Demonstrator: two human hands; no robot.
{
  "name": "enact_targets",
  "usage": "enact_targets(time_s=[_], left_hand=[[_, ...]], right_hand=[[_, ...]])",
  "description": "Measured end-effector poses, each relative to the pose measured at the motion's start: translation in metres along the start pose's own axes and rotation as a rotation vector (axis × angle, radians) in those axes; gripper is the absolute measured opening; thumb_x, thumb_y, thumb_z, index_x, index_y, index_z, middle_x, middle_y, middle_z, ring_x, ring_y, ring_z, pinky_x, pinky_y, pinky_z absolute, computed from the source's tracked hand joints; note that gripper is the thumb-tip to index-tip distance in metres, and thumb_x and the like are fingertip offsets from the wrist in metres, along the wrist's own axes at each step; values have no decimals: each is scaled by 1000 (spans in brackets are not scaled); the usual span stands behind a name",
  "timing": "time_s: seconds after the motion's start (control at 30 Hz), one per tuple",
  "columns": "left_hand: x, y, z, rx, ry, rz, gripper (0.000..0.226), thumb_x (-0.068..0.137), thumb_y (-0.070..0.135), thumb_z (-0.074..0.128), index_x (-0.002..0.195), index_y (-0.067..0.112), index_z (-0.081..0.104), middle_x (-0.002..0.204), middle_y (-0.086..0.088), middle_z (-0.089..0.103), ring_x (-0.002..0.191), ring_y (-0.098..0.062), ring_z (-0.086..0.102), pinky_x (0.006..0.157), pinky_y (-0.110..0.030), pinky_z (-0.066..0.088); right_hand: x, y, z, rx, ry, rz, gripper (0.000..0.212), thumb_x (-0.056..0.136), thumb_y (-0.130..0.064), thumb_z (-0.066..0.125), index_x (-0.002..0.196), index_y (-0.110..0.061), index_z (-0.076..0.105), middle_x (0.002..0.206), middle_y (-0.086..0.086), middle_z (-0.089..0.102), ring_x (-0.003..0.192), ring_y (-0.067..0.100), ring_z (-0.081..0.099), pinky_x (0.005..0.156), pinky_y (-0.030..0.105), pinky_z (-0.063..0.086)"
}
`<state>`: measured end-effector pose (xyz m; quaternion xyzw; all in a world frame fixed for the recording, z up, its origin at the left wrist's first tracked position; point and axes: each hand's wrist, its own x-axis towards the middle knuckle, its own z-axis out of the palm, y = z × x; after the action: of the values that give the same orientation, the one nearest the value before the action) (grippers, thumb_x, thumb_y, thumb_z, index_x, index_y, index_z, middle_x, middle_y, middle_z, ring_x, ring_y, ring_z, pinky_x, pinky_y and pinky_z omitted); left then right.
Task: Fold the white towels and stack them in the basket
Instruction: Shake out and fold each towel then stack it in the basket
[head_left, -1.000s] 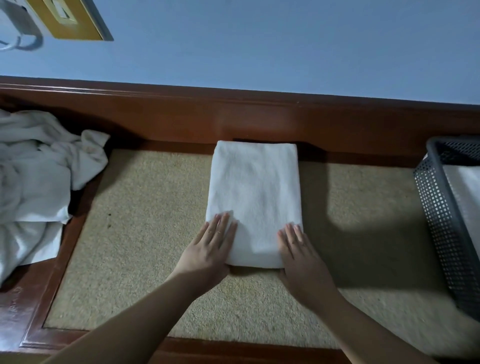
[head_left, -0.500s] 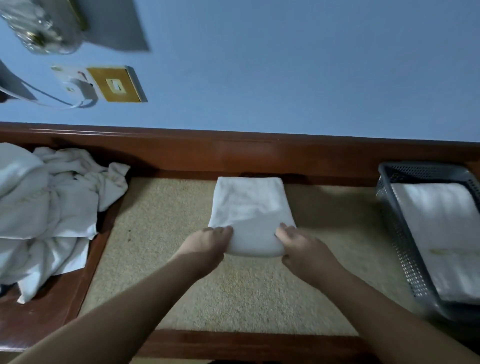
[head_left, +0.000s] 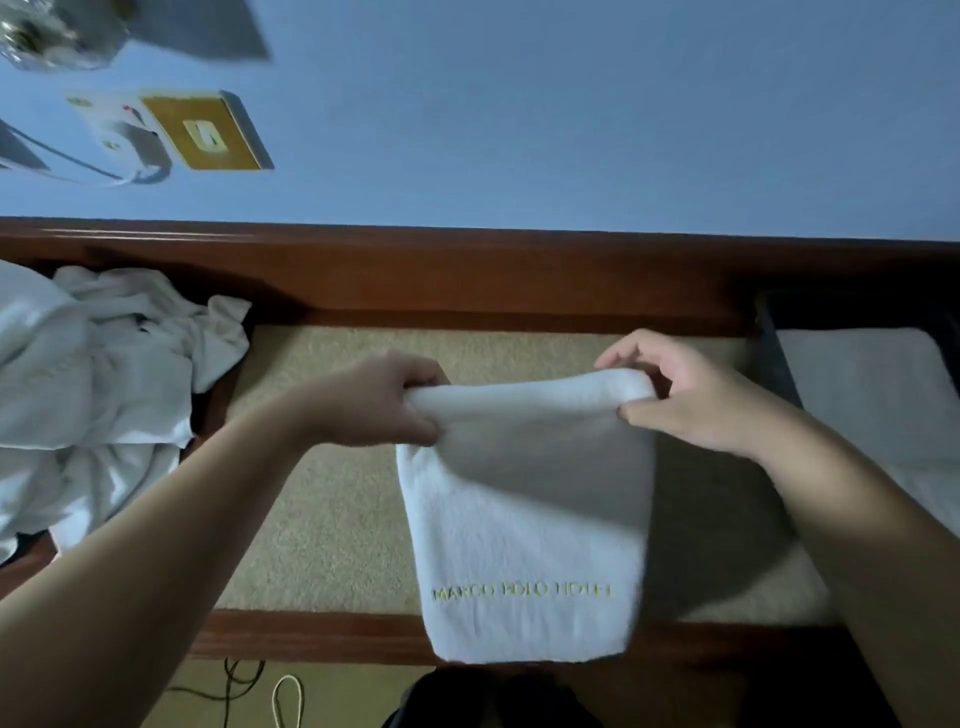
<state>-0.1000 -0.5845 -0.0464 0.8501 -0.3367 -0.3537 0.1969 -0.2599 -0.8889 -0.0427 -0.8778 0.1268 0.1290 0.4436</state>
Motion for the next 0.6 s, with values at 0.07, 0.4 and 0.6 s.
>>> enact_targets(time_s=[0.07,0.4,0.6], left_hand=[[28,-17,8,-67,-20,-29,26,81,28,76,105,37,70,99,14,70,87,-6,67,70,-23,49],[170,-99,27,-663,167,-232,37,85,18,82,118,18,67,112,-12,70,90,-17,70,71,-26,53],[210,-125,77,-865,244,-459,69,95,27,76,151,19,37,131,-11,61,110,-26,66,87,-37,57]], right_hand=[[28,26,7,19,15,42,37,77,-28,76,108,-46,64,107,-14,70,97,12,70,82,40,61],[165,115,44,624,237,265,53,91,-12,77,140,-19,57,122,7,68,102,22,74,85,37,62],[188,143,84,567,157,385,72,97,-27,74,158,-28,35,134,-1,64,110,16,70,96,38,59]])
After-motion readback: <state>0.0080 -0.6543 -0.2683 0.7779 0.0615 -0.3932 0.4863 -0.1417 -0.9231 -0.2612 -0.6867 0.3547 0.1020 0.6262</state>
